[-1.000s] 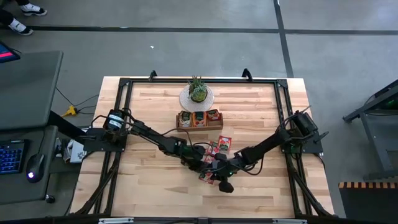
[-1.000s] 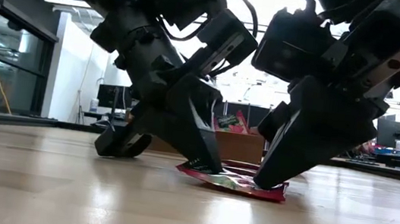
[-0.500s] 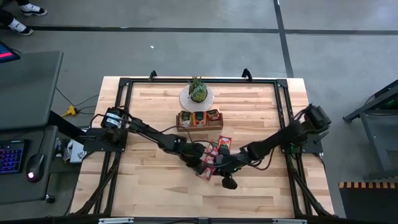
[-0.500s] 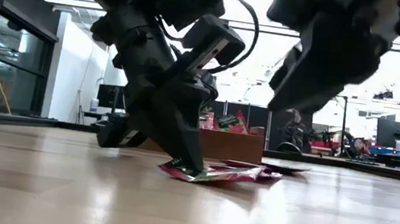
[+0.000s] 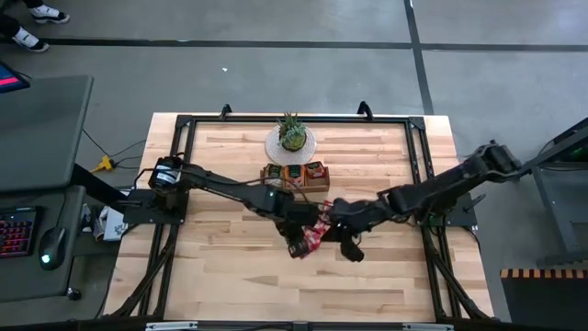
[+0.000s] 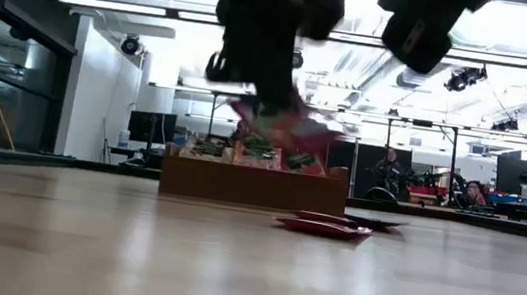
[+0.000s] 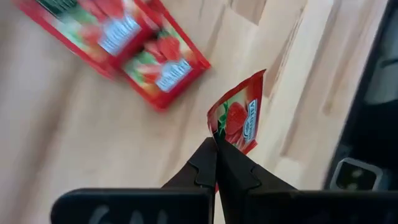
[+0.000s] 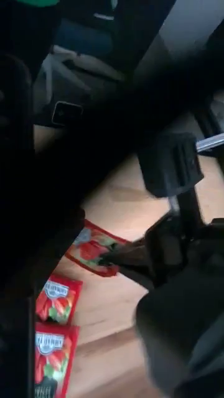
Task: Pick & Place Tea
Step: Put the red tea bag into the right section of the wooden organizer
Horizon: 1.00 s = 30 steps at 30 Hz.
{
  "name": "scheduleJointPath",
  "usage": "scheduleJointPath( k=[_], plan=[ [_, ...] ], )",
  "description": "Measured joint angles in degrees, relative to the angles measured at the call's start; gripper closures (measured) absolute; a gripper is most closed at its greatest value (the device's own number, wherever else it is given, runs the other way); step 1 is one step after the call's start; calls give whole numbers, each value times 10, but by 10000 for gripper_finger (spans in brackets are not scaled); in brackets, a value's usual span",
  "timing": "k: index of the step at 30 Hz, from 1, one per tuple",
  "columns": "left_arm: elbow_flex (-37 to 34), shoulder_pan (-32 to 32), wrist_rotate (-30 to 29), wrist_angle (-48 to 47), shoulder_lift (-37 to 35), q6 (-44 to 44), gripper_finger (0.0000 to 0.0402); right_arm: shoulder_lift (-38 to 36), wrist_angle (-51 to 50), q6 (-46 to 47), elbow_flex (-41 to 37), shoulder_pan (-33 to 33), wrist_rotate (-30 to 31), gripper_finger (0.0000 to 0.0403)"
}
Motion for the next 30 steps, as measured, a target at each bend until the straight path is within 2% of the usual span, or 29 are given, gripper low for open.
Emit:
scheduleJointPath(
  k=[2,5,11,14,18,22,26,30],
  plan=[
    [51,0,-31,-73,0,46,401,-26,-12,0,0,-8,1,402],
    [113,0,-84,-135,-1,108,401,-63,-33,-6,0,-19,22,402],
    [186,22,-183,-197,-2,155,401,-114,-66,-30,0,-53,40,399],
    [202,36,-214,-200,-2,187,401,-121,-74,-52,1,-71,19,380],
    [219,46,-223,-202,-2,217,401,-124,-77,-67,1,-91,-35,334],
    [230,45,-228,-204,-2,246,401,-124,-97,-92,1,-100,-51,286],
    [240,43,-228,-203,-2,263,401,-124,-98,-125,1,-108,-9,254],
    [244,36,-243,-205,-2,274,401,-124,-96,-154,1,-118,33,239]
  ],
)
